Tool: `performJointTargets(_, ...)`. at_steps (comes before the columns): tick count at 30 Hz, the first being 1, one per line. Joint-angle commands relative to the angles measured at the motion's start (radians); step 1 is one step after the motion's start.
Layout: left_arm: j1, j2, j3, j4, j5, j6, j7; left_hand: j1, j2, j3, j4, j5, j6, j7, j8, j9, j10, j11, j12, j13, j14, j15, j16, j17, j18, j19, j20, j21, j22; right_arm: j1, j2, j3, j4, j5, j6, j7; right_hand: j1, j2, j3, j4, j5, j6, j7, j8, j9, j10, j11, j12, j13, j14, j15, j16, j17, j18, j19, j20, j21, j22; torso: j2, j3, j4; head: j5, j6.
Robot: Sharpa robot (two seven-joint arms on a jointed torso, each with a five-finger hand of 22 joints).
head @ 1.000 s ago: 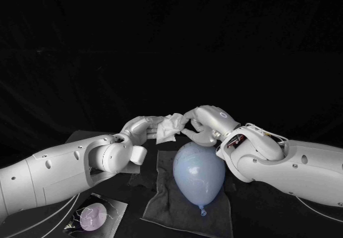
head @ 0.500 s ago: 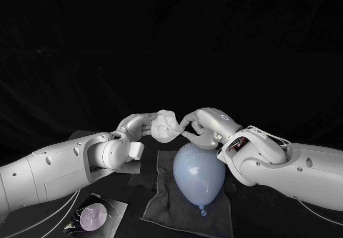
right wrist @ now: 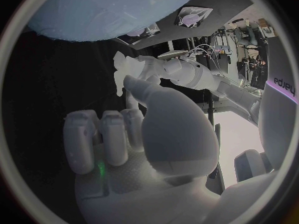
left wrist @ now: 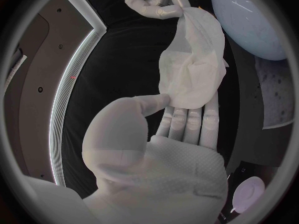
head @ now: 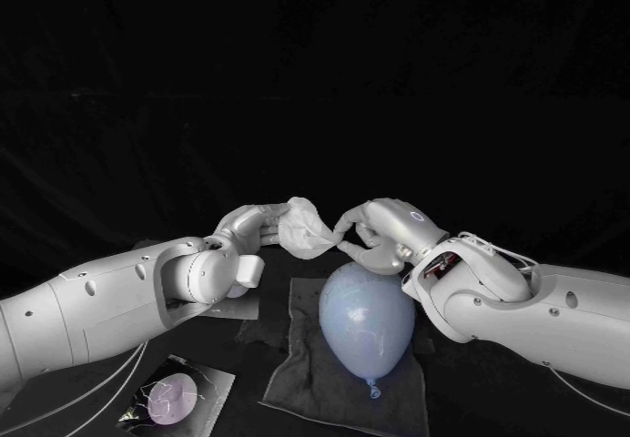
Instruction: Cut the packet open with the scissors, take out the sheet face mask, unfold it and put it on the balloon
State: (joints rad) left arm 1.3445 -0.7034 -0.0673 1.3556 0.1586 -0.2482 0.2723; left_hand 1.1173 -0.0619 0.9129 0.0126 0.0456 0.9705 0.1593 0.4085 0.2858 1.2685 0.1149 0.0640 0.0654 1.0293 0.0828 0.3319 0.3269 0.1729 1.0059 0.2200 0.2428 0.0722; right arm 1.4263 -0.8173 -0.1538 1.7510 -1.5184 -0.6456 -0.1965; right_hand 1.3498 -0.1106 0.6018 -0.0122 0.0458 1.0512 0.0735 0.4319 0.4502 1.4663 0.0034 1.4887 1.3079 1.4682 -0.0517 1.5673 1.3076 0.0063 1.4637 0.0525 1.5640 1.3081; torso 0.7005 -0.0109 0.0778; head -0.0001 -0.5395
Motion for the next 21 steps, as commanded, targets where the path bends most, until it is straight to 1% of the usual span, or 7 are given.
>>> performJointTargets(1, 0.008, 0.008, 0.004, -0.007, 0.014, -0.025, 0.026, -0.002, 0.009, -0.005, -0.001, 0.005, -0.007, 0.003, 0.003, 0.001, -0.006, -0.002, -0.003, -0.001, 0.001, 0.004, -0.006, 0.001, 0.010, -0.002, 0.003, -0.006, -0.001, -0.002, 0.000, 0.000, 0.007, -0.003, 0.016, 0.003, -0.011, 0.003, 0.005, -0.001, 0.003, -0.002, 0.002, 0.006, 0.002, 0.056, -0.004, 0.002, 0.193, 0.103, -0.008, 0.004, 0.263, -0.006, 0.107, -0.003, 0.007, 0.263, -0.001, -0.0003, -0.0001, 0.001, 0.004)
performJointTargets(4, 0.017, 0.014, 0.006, -0.012, 0.012, -0.031, 0.027, -0.001, 0.009, -0.009, 0.000, 0.005, -0.008, 0.004, 0.004, 0.002, -0.006, -0.002, -0.002, -0.001, 0.001, 0.005, -0.008, 0.001, 0.010, -0.002, 0.003, -0.006, -0.001, -0.003, 0.003, -0.001, 0.004, -0.004, 0.020, -0.001, -0.011, 0.003, 0.005, -0.002, 0.003, -0.002, 0.002, 0.006, 0.002, 0.056, -0.004, 0.001, 0.192, 0.103, -0.008, 0.004, 0.263, -0.006, 0.107, -0.003, 0.007, 0.263, -0.001, 0.0002, -0.0001, 0.003, 0.006)
performJointTargets(5, 0.017, 0.014, 0.006, -0.013, 0.011, -0.032, 0.027, -0.001, 0.009, -0.009, 0.000, 0.005, -0.008, 0.004, 0.004, 0.002, -0.006, -0.002, -0.002, -0.001, 0.001, 0.005, -0.008, 0.001, 0.010, -0.002, 0.003, -0.006, -0.001, -0.003, 0.003, -0.001, 0.004, -0.004, 0.020, -0.002, -0.011, 0.003, 0.005, -0.002, 0.003, -0.002, 0.002, 0.006, 0.002, 0.056, -0.004, 0.001, 0.192, 0.103, -0.008, 0.004, 0.263, -0.006, 0.107, -0.003, 0.007, 0.263, -0.001, 0.0002, -0.0001, 0.003, 0.006)
performJointTargets(8, 0.026, 0.018, 0.007, -0.015, 0.001, -0.036, 0.022, 0.001, 0.008, -0.014, 0.000, 0.005, -0.008, 0.004, 0.004, 0.003, -0.007, -0.001, -0.002, -0.001, 0.002, 0.005, -0.010, 0.001, 0.011, -0.002, 0.003, -0.007, -0.001, -0.004, 0.004, -0.001, -0.002, -0.008, 0.012, -0.003, -0.011, 0.003, 0.005, -0.002, 0.003, -0.002, 0.002, 0.006, 0.002, 0.056, -0.004, 0.001, 0.192, 0.103, -0.008, 0.004, 0.263, -0.006, 0.107, -0.003, 0.007, 0.263, -0.001, 0.0009, 0.0010, 0.004, 0.009)
performJointTargets(10, 0.031, 0.019, 0.007, -0.018, -0.010, -0.040, 0.018, 0.002, 0.008, -0.015, -0.001, 0.006, -0.009, 0.004, 0.004, 0.003, -0.008, -0.001, -0.002, -0.001, 0.002, 0.005, -0.011, 0.001, 0.011, -0.002, 0.003, -0.007, -0.002, -0.004, 0.004, -0.001, -0.005, -0.013, 0.003, -0.004, -0.011, 0.003, 0.005, -0.002, 0.003, -0.002, 0.002, 0.006, 0.002, 0.056, -0.004, 0.001, 0.192, 0.103, -0.008, 0.004, 0.263, -0.006, 0.107, -0.003, 0.007, 0.263, 0.000, 0.0014, 0.0002, 0.006, 0.011)
performJointTargets(16, 0.038, 0.023, 0.007, -0.026, -0.046, -0.040, 0.005, 0.005, 0.007, -0.016, -0.002, 0.006, -0.009, 0.004, 0.004, 0.004, -0.008, -0.002, -0.001, -0.001, 0.002, 0.005, -0.013, 0.001, 0.011, -0.003, 0.003, -0.008, -0.002, -0.003, 0.000, -0.001, -0.016, -0.020, -0.012, -0.001, -0.012, 0.002, 0.007, -0.003, 0.003, -0.003, 0.002, 0.008, 0.003, 0.056, -0.004, 0.002, 0.194, 0.103, -0.008, 0.004, 0.263, -0.006, 0.107, -0.003, 0.007, 0.263, 0.000, 0.0010, -0.0017, 0.005, 0.014)
performJointTargets(21, 0.040, 0.027, 0.007, -0.026, -0.090, -0.026, -0.010, 0.007, 0.007, -0.017, -0.003, 0.006, -0.009, 0.005, 0.004, 0.004, -0.008, -0.002, -0.001, -0.001, 0.003, 0.005, -0.014, 0.001, 0.011, -0.003, 0.003, -0.008, -0.002, 0.000, 0.002, 0.001, -0.027, -0.025, -0.020, 0.002, -0.013, 0.002, 0.007, -0.003, 0.003, -0.004, 0.002, 0.008, 0.004, 0.056, -0.004, 0.001, 0.193, 0.103, -0.008, 0.004, 0.263, -0.006, 0.107, -0.003, 0.007, 0.263, 0.001, 0.0012, 0.0001, 0.003, 0.015)
